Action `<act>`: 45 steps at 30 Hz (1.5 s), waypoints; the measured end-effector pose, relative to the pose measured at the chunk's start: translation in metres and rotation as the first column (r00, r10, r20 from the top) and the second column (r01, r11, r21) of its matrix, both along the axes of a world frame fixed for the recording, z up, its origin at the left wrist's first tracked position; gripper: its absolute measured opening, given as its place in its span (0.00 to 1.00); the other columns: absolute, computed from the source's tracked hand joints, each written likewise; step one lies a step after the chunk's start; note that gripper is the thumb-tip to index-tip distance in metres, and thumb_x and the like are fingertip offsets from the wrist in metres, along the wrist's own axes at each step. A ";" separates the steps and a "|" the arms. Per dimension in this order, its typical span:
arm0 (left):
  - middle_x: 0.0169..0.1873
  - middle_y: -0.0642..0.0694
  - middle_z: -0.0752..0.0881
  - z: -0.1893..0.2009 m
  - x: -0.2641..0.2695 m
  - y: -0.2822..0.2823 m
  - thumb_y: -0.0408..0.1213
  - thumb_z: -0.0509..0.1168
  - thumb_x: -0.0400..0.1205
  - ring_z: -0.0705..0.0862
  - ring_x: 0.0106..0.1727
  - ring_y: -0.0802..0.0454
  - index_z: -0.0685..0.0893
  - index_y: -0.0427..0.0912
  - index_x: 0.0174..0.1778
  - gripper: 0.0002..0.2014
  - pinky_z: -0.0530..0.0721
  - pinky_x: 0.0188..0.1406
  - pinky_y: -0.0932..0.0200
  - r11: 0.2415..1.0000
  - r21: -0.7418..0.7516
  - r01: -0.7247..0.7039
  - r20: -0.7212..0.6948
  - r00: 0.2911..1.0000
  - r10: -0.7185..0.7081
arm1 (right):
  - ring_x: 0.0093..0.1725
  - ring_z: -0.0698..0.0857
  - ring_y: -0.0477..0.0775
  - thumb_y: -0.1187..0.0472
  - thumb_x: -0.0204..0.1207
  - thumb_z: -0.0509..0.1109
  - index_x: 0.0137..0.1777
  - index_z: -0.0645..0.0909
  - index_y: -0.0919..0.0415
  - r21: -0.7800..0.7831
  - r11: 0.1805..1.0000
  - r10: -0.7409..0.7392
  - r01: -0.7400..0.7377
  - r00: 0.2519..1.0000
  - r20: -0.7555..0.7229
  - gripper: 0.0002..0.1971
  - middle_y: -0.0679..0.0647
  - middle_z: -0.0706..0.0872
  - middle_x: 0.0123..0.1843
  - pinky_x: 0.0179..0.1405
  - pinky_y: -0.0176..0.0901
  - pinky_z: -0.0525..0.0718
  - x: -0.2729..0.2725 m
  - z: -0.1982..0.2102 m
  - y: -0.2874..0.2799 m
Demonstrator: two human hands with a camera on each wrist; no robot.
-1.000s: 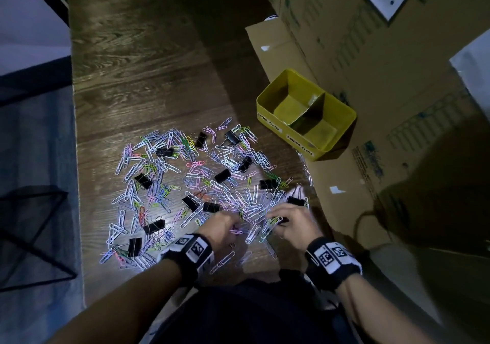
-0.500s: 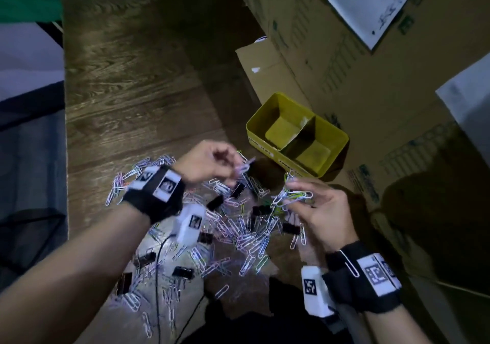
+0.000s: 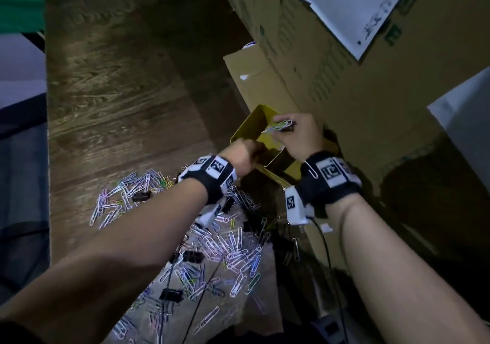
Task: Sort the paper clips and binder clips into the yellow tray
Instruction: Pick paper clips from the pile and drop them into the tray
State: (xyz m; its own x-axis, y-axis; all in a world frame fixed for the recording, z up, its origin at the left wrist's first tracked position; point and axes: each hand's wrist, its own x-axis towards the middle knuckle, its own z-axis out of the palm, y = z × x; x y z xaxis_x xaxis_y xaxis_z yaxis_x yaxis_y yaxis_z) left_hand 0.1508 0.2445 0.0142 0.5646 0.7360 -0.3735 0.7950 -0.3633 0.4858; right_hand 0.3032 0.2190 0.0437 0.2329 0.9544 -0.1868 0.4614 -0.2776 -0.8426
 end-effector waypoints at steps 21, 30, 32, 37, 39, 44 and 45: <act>0.55 0.47 0.83 -0.057 -0.056 -0.149 0.33 0.64 0.79 0.82 0.51 0.50 0.82 0.44 0.58 0.13 0.85 0.49 0.54 0.978 0.199 0.064 0.078 0.994 -0.081 | 0.50 0.83 0.47 0.59 0.65 0.81 0.54 0.82 0.53 -0.624 0.654 0.581 -0.427 0.812 0.052 0.18 0.48 0.85 0.51 0.52 0.40 0.82 -0.006 -0.032 -0.123; 0.54 0.44 0.85 -0.066 -0.119 -0.154 0.35 0.76 0.67 0.81 0.55 0.46 0.85 0.50 0.52 0.18 0.81 0.52 0.45 0.963 0.258 0.077 -0.293 0.956 0.002 | 0.59 0.82 0.52 0.64 0.70 0.75 0.59 0.82 0.50 -0.523 0.750 0.614 -0.405 0.719 0.325 0.17 0.50 0.80 0.64 0.58 0.44 0.82 -0.017 -0.076 -0.182; 0.64 0.42 0.80 -0.059 -0.113 -0.155 0.34 0.73 0.69 0.76 0.64 0.42 0.83 0.51 0.58 0.21 0.75 0.61 0.38 0.957 0.277 0.089 -0.353 0.936 0.015 | 0.58 0.82 0.51 0.64 0.71 0.74 0.58 0.82 0.49 -0.482 0.784 0.568 -0.391 0.765 0.303 0.17 0.48 0.79 0.64 0.60 0.43 0.82 -0.012 -0.078 -0.186; 0.79 0.43 0.59 -0.037 -0.053 -0.149 0.38 0.64 0.73 0.55 0.79 0.42 0.65 0.53 0.75 0.32 0.51 0.76 0.33 0.951 0.246 0.189 -0.294 0.949 -0.113 | 0.56 0.83 0.53 0.68 0.73 0.72 0.54 0.83 0.53 -0.364 0.928 0.194 -0.079 0.936 0.292 0.13 0.52 0.83 0.55 0.55 0.38 0.77 0.016 -0.072 -0.178; 0.81 0.43 0.51 -0.041 -0.027 -0.144 0.41 0.62 0.77 0.47 0.81 0.40 0.57 0.54 0.78 0.33 0.47 0.78 0.33 0.967 0.127 0.221 -0.294 0.940 -0.176 | 0.57 0.81 0.56 0.67 0.71 0.72 0.52 0.84 0.56 -0.303 0.953 0.106 0.033 0.896 0.432 0.10 0.53 0.83 0.57 0.54 0.39 0.75 0.029 -0.068 -0.172; 0.81 0.43 0.37 -0.069 -0.011 -0.159 0.53 0.48 0.84 0.35 0.80 0.40 0.43 0.54 0.80 0.31 0.40 0.77 0.33 0.948 -0.038 0.315 -0.341 0.888 -0.309 | 0.65 0.75 0.60 0.69 0.72 0.69 0.59 0.82 0.58 -0.356 0.934 0.172 0.017 0.853 0.493 0.16 0.59 0.76 0.66 0.63 0.44 0.73 0.032 -0.069 -0.177; 0.81 0.42 0.38 -0.073 -0.014 -0.166 0.53 0.47 0.85 0.36 0.81 0.41 0.44 0.53 0.81 0.30 0.41 0.78 0.33 0.943 -0.022 0.332 -0.325 0.890 -0.321 | 0.66 0.73 0.59 0.68 0.72 0.70 0.60 0.81 0.58 -0.323 0.946 0.165 0.005 0.852 0.496 0.16 0.59 0.74 0.67 0.64 0.43 0.71 0.027 -0.069 -0.180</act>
State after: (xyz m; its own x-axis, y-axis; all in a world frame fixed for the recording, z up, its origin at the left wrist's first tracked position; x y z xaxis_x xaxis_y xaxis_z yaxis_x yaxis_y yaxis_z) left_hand 0.1366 0.0782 -0.0593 0.6296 0.5457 -0.5530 0.7388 -0.6406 0.2090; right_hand 0.3303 0.0386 -0.0258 0.3009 0.8897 -0.3433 0.8326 -0.4206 -0.3603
